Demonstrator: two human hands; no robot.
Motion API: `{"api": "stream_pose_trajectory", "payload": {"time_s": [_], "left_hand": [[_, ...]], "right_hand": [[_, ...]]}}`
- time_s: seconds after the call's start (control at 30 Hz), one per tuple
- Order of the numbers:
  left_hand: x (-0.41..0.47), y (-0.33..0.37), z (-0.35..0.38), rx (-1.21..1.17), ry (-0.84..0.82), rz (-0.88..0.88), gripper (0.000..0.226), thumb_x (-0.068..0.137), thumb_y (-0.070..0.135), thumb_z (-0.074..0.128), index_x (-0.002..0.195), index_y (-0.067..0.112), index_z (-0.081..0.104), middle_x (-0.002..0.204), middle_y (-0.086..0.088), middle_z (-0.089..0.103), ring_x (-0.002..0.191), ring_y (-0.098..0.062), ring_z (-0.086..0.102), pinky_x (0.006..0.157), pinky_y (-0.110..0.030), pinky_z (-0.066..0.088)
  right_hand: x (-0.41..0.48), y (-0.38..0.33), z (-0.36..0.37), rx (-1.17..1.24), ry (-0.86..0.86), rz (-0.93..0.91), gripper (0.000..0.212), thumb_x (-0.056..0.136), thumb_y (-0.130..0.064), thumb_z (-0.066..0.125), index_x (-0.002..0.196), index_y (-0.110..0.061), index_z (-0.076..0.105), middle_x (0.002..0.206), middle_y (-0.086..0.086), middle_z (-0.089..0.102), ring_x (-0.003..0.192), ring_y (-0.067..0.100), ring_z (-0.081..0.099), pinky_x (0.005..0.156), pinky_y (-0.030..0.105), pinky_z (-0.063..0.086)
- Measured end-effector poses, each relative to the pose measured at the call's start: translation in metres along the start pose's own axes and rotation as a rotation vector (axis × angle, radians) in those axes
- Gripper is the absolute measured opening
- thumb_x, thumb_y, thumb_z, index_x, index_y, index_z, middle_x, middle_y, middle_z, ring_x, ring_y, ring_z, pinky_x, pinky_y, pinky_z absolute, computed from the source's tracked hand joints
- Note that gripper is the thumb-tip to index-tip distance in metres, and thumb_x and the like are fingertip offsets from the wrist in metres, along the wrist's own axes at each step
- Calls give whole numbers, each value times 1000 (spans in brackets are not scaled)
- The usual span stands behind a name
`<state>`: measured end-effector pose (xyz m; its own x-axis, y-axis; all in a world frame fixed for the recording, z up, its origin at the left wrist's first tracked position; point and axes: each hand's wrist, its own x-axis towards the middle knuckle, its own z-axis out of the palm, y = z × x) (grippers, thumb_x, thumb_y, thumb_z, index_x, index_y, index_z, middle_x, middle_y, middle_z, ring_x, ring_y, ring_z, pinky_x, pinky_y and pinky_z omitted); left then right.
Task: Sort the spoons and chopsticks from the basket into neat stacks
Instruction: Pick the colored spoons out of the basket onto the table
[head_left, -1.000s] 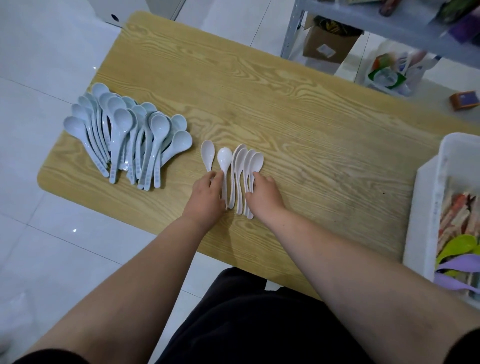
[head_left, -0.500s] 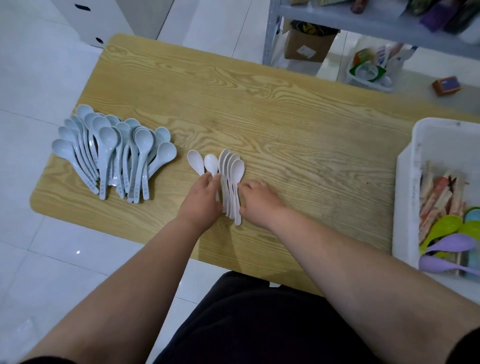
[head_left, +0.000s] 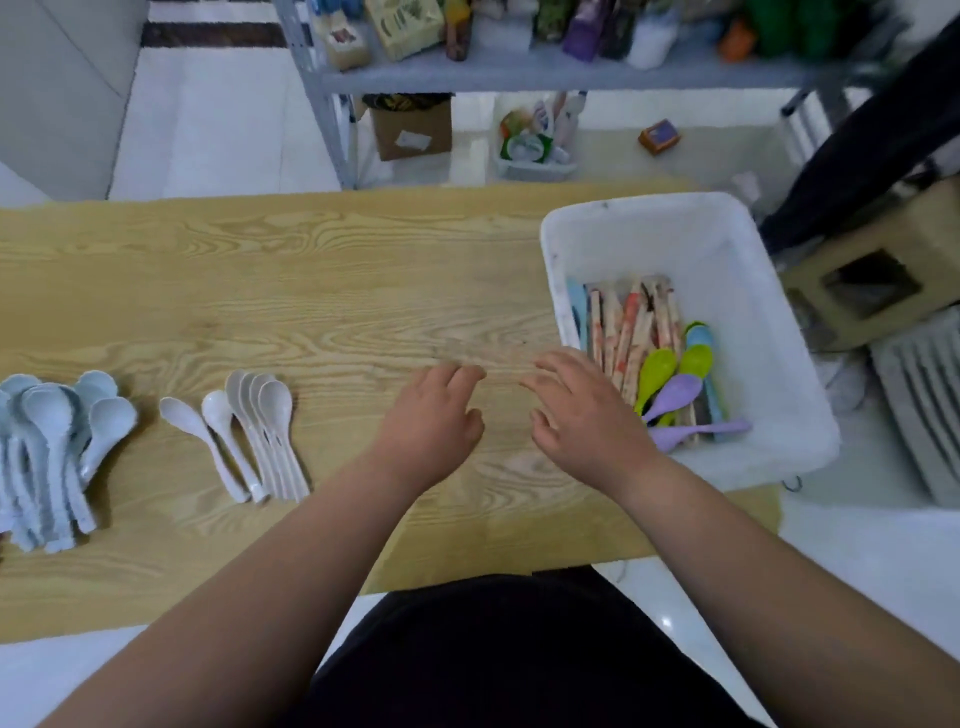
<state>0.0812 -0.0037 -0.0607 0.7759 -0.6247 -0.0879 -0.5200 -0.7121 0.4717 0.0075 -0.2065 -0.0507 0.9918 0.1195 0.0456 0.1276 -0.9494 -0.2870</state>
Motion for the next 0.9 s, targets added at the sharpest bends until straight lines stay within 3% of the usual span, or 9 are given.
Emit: {"api": "stream_pose_trajectory", "payload": {"time_s": [0.13,0.2,0.33,0.4,0.5,0.7,0.9], "left_hand": [[36,74,27,108,95,254,42,74,14,66,115,5,68,104,-13,67,96,-36,62,87,-41,49],[47,105,44,156,58,316,40,74,18,63,112,7,69,100,-11,67,92,-34,63,84,-38,46],[70,152,70,233,-176,165,42,80,23,51,119,12,64,105,-11,64,97,-37,63,80,-45,48],[86,172,80,199,-313,82,37,90,19,52,126,12,56,116,-12,59,107,-37,58,82,-44,48],[113,191,96,188,-463,-91,40,95,22,54,133,13,48,128,-11,52,113,-35,57,82,-41,45],[141,201,136,172,-436,-319,46,94,32,60,127,4,45,127,-18,52,111,-38,59,75,-40,43],[152,212,154,76,-391,-411,49,91,33,67,121,3,43,119,-19,59,109,-39,61,73,-37,42]], "right_hand": [[-55,76,-18,3,13,121,33,84,-13,63,114,-2,69,117,18,65,112,37,59,99,49,49],[-78,111,-29,2,-43,165,31,85,-19,59,111,-4,70,110,14,67,105,33,61,91,45,51],[-103,165,-52,-17,-386,277,29,101,-45,48,98,-19,61,103,3,63,96,24,61,65,36,44],[-108,186,-55,-50,-468,270,42,100,-56,41,93,-20,60,97,0,60,92,22,60,65,36,45],[-112,202,-52,48,-451,293,46,97,-61,37,91,-24,63,91,-2,59,87,21,59,69,40,50],[-110,206,-47,125,-432,251,36,98,-51,43,83,-21,56,82,-2,51,82,25,58,65,42,48],[-110,210,-47,164,-437,208,28,98,-46,43,88,-22,53,95,5,60,88,28,60,68,41,49]]}}
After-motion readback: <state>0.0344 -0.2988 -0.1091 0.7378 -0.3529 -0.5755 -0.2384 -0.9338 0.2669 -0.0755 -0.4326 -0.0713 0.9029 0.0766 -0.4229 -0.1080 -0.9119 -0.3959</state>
